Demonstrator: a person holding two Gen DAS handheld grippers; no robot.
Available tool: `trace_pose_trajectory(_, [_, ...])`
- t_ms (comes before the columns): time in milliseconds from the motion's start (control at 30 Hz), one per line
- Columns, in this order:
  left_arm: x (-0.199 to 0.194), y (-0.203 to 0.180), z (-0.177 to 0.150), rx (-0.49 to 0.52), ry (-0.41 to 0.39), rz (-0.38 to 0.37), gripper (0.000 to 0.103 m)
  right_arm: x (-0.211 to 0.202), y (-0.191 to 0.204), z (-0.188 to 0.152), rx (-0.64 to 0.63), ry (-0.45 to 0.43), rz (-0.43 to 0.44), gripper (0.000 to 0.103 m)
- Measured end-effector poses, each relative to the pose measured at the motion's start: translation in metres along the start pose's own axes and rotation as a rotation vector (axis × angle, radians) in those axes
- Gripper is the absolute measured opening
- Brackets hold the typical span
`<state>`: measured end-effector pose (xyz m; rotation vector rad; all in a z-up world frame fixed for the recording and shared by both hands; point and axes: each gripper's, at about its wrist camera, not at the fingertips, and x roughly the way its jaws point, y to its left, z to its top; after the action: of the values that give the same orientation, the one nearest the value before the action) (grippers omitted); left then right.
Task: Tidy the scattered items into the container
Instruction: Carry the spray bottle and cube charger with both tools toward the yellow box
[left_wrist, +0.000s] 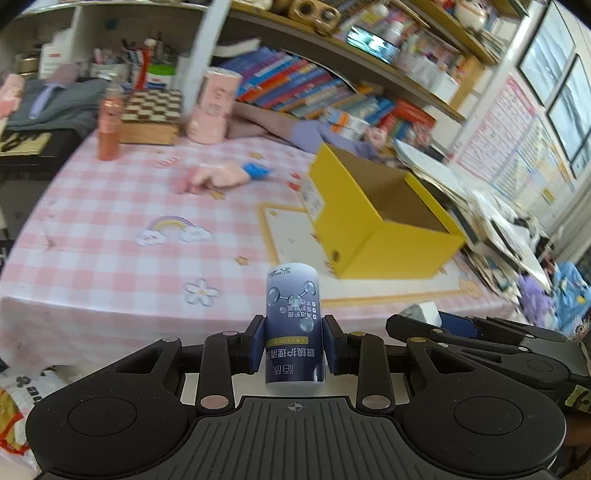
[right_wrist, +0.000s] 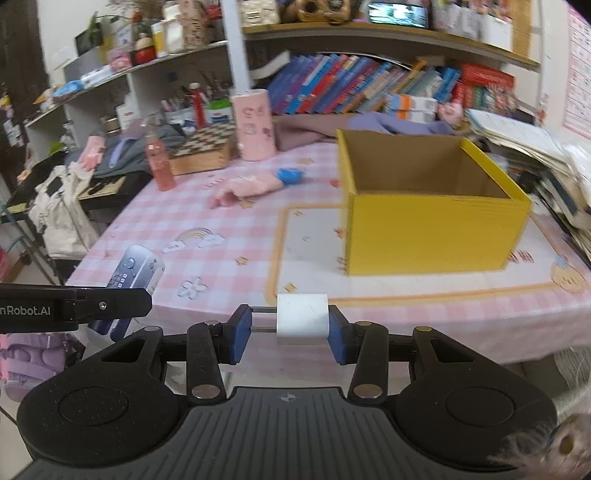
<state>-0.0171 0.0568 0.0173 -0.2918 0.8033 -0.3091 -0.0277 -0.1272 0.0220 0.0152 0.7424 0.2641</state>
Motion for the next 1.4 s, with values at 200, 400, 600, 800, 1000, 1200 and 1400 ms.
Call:
trace_pose_trajectory(200, [0.013, -0.021, -0.004, 0.047, 0.043, -0.063, 0.031, -0.015, -0.019, -0.012, 0.046, 0.008, -0.058, 0.041])
trace_pose_trajectory(400, [0.025, -0.040, -0.006, 0.090, 0.078, -0.112, 0.031, -0.025, -0.035, -0.021, 0.087, 0.017, -0.103, 0.041])
trace_pose_trajectory(600, [0.033, -0.055, -0.005, 0.128, 0.098, -0.153, 0.031, -0.033, -0.049, -0.025, 0.123, 0.014, -0.147, 0.041])
trace_pose_trajectory(800, [0.042, -0.069, -0.001, 0.168, 0.110, -0.177, 0.031, -0.037, -0.059, -0.025, 0.149, 0.007, -0.170, 0.041])
trace_pose_trajectory(1000, [0.047, -0.077, 0.002, 0.180, 0.113, -0.187, 0.031, -0.037, -0.068, -0.021, 0.154, -0.001, -0.178, 0.041])
trace_pose_trajectory(1200, [0.054, -0.087, 0.007, 0.191, 0.110, -0.198, 0.031, -0.036, -0.077, -0.016, 0.158, -0.007, -0.186, 0.041])
trace_pose_trajectory(1400, [0.066, -0.100, 0.013, 0.218, 0.122, -0.226, 0.031, -0.035, -0.090, -0.012, 0.172, -0.009, -0.210, 0.041])
